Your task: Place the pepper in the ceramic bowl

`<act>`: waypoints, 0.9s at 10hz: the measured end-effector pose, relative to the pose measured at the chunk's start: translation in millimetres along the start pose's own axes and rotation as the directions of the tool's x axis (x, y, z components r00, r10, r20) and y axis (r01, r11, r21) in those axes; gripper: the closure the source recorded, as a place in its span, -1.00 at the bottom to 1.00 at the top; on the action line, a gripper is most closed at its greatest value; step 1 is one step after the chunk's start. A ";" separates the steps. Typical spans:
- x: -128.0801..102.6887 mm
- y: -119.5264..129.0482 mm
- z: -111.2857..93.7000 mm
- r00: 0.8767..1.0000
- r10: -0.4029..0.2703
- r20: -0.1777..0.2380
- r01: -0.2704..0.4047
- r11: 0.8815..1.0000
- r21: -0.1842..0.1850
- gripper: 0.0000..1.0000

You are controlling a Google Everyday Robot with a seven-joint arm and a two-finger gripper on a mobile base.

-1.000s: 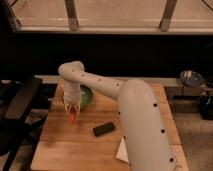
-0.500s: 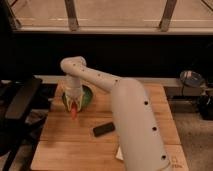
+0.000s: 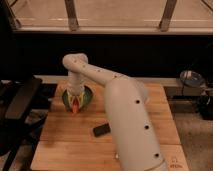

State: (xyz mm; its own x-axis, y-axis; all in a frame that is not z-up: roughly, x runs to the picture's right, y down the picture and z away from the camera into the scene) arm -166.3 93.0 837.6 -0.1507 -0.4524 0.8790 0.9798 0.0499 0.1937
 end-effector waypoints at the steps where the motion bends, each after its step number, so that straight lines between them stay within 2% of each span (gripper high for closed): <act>1: 2.3 2.9 -0.9 1.000 0.001 0.000 -0.001 1.000 0.000 0.84; 2: 2.6 2.2 -1.5 1.000 -0.001 -0.007 0.001 1.000 -0.001 0.84; 3: 0.4 -4.3 -3.8 0.999 -0.023 -0.031 0.024 1.000 0.007 0.84; 5: 5.5 -13.1 -23.2 0.992 -0.071 -0.100 0.074 0.997 0.027 0.84; 7: 25.5 -17.1 -45.3 0.982 -0.102 -0.159 0.111 0.992 0.054 0.84; 8: 39.3 -17.6 -58.3 0.973 -0.108 -0.202 0.124 0.990 0.066 0.84; 9: 46.1 -16.9 -64.4 0.968 -0.105 -0.229 0.125 0.989 0.073 0.84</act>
State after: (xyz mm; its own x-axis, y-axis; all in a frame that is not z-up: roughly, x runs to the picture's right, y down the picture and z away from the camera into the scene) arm -181.4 13.9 846.9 -0.2191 -0.6467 0.7306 0.9411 0.0575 0.3331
